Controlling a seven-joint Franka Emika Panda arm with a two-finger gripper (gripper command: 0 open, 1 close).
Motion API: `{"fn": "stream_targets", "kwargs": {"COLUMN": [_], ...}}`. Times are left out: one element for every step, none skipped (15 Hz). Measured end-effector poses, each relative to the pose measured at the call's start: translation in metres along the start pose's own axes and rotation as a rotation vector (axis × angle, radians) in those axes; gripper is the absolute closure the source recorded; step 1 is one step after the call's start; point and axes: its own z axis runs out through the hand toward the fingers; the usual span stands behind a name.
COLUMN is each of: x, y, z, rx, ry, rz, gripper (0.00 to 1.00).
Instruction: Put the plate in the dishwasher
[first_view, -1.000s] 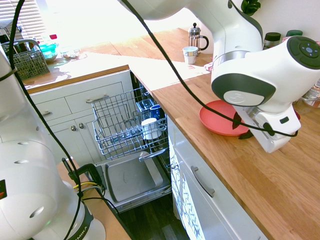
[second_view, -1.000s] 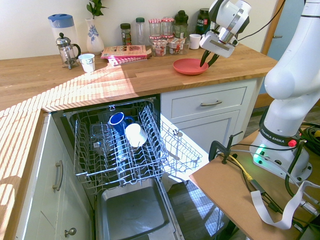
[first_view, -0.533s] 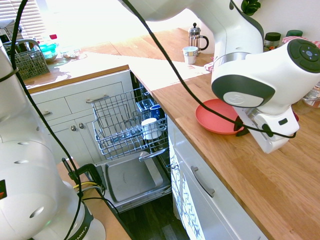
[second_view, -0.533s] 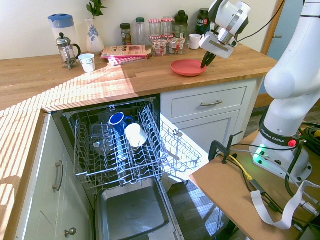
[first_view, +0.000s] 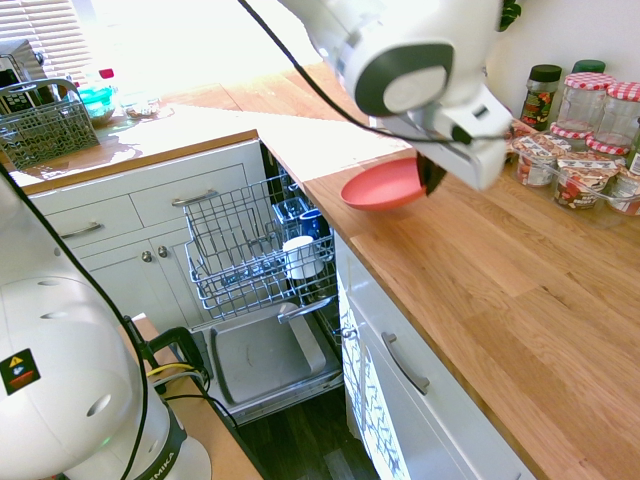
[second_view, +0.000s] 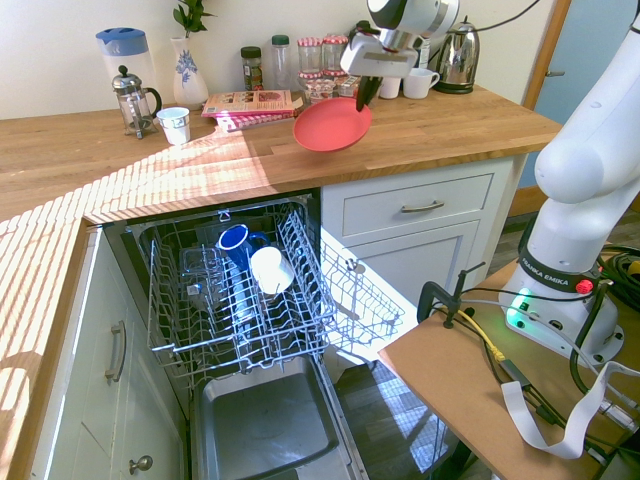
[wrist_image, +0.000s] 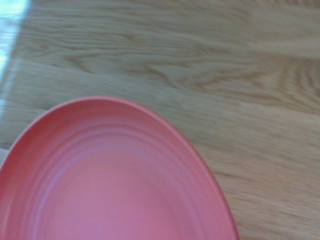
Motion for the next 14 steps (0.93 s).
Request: {"fn": "stream_targets", "kwargs": {"x": [-0.030, -0.065, -0.103, -0.149, -0.194, -0.237, -0.277, -0.308, -0.332, -0.349, -0.368, -0.389, -0.410, -0.433], "y": [-0.030, -0.063, -0.098, -0.134, -0.163, -0.184, -0.196, -0.199, -0.196, -0.192, -0.185, -0.179, -0.171, -0.163], "z": [-0.021, -0.039, -0.053, -0.062, -0.064, -0.060, -0.050, -0.036, -0.019, -0.002, 0.017, 0.039, 0.064, 0.093], "rx": [-0.027, -0.056, -0.082, -0.105, -0.123, -0.138, -0.153, -0.170, -0.191, -0.218, -0.253, -0.288, -0.323, -0.357], "ry": [0.048, 0.093, 0.143, 0.196, 0.241, 0.283, 0.323, 0.363, 0.403, 0.441, 0.481, 0.524, 0.564, 0.586], "rz": [-0.057, -0.112, -0.169, -0.232, -0.288, -0.340, -0.394, -0.445, -0.498, -0.549, -0.606, -0.667, -0.735, -0.794], "gripper": [1.00, 1.00, 1.00, 1.00, 1.00, 1.00, 1.00, 1.00, 1.00, 1.00, 1.00, 1.00, 1.00, 1.00]}}
